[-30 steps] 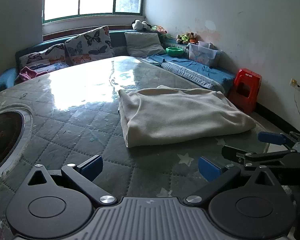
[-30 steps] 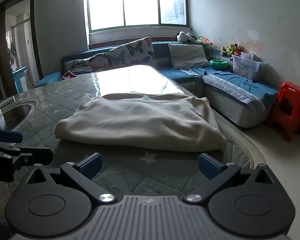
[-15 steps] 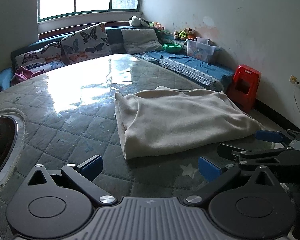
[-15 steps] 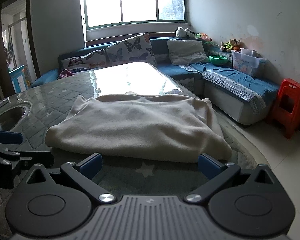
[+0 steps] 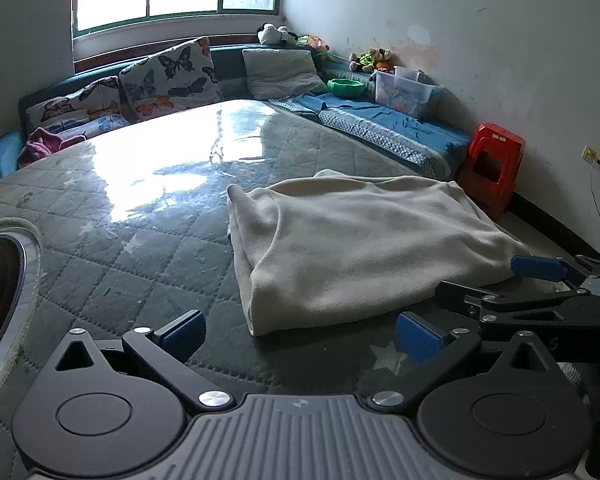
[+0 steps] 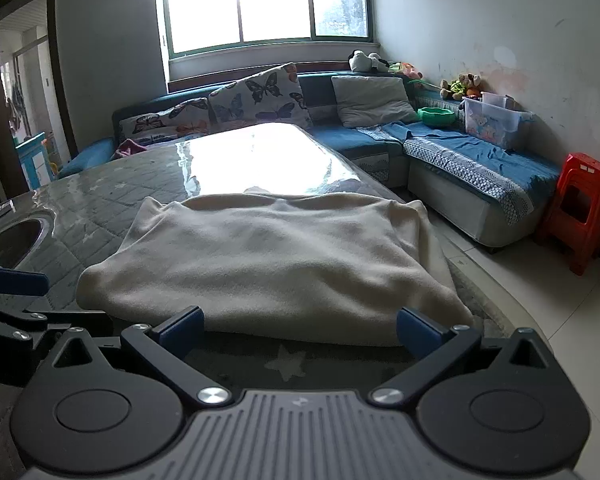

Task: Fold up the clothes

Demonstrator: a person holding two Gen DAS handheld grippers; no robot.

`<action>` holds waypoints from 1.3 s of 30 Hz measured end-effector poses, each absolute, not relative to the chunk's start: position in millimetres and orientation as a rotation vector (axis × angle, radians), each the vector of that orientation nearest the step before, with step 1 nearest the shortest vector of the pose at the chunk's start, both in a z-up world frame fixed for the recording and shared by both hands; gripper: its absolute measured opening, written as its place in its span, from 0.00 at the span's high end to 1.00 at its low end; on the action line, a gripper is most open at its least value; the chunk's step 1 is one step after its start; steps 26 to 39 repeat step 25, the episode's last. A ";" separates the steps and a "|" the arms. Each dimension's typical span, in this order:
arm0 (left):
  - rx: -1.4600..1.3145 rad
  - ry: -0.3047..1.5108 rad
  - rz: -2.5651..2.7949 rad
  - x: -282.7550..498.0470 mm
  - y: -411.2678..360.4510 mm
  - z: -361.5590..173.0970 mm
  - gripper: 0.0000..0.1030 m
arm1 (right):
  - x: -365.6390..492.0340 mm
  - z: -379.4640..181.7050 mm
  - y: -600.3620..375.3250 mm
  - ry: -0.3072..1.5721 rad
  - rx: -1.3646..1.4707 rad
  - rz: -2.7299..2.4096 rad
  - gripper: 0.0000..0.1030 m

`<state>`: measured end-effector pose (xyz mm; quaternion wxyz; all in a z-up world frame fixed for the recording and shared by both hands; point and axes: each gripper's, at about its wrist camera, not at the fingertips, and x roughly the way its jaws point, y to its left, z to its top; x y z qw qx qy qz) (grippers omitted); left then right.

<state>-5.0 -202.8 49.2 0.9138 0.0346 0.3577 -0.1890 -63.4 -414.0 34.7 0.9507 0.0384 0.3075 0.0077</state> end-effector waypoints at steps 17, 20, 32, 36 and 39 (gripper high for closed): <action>0.073 0.744 -0.388 5.8 -204.1 48.9 0.00 | -50.5 34.5 -417.8 0.629 0.088 0.011 0.00; 0.073 0.741 -0.384 8.7 -204.4 49.9 0.00 | -48.8 34.3 -417.6 0.632 0.086 0.011 0.00; 0.074 0.741 -0.381 13.2 -201.7 50.5 0.00 | -46.5 34.6 -418.0 0.633 0.088 0.009 0.00; 0.074 0.741 -0.381 13.2 -201.7 50.5 0.00 | -46.5 34.6 -418.0 0.633 0.088 0.009 0.00; 0.074 0.741 -0.381 13.2 -201.7 50.5 0.00 | -46.5 34.6 -418.0 0.633 0.088 0.009 0.00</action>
